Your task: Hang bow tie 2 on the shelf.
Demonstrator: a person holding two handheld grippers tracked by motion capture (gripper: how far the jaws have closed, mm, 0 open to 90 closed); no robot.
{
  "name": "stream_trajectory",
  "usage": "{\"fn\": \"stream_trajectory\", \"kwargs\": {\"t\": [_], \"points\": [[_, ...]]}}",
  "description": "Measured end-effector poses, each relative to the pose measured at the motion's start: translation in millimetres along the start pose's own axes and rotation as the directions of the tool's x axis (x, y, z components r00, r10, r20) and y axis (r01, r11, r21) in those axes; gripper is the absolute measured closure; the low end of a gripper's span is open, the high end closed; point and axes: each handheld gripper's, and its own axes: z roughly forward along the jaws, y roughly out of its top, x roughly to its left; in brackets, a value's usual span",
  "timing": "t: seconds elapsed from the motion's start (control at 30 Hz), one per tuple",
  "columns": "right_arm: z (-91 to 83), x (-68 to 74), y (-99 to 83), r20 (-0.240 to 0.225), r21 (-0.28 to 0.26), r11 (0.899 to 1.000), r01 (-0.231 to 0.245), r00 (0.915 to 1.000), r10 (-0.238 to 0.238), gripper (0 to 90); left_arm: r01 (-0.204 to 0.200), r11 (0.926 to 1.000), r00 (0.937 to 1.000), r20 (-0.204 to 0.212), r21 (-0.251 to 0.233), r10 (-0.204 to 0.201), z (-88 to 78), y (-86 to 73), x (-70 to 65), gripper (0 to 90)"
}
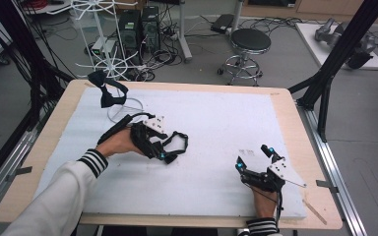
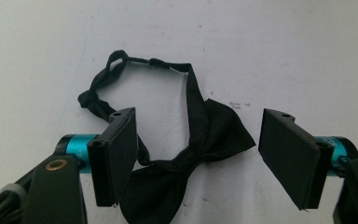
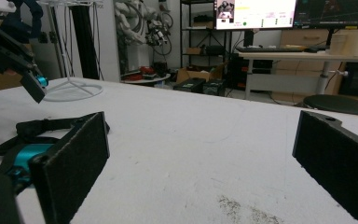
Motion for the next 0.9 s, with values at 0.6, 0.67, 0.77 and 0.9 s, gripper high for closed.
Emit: {"fn": "stream_trajectory", "kwargs": {"t": [0.6,0.67,0.77,0.9], "points": [[-0.1,-0.1,-0.1,0.000,-0.001,1.000,-0.001,1.0000,0.001,2.9,-0.022,0.9971,0.9988,0.044,0.073,0.019,14.9,-7.8,4.0,37.5],[0.1,-0.5,-0.1,0.002,-0.005,1.000,0.004,1.0000,-0.004,2.9,-0.022,0.9973,0.9987,0.047,0.071,0.019,16.8,-7.7,3.4,37.6],[-0.2,0.0,0.0,0.000,0.001,1.000,-0.003,1.0000,0.003,2.9,-0.042,0.9948,0.9982,0.047,0.093,0.038,19.2,-8.0,3.7,38.1],[-0.2,-0.1,0.0,0.000,0.000,1.000,0.000,1.0000,0.000,2.9,-0.045,0.9933,0.9983,0.042,0.107,0.040,22.3,-9.6,3.7,37.5]]}}
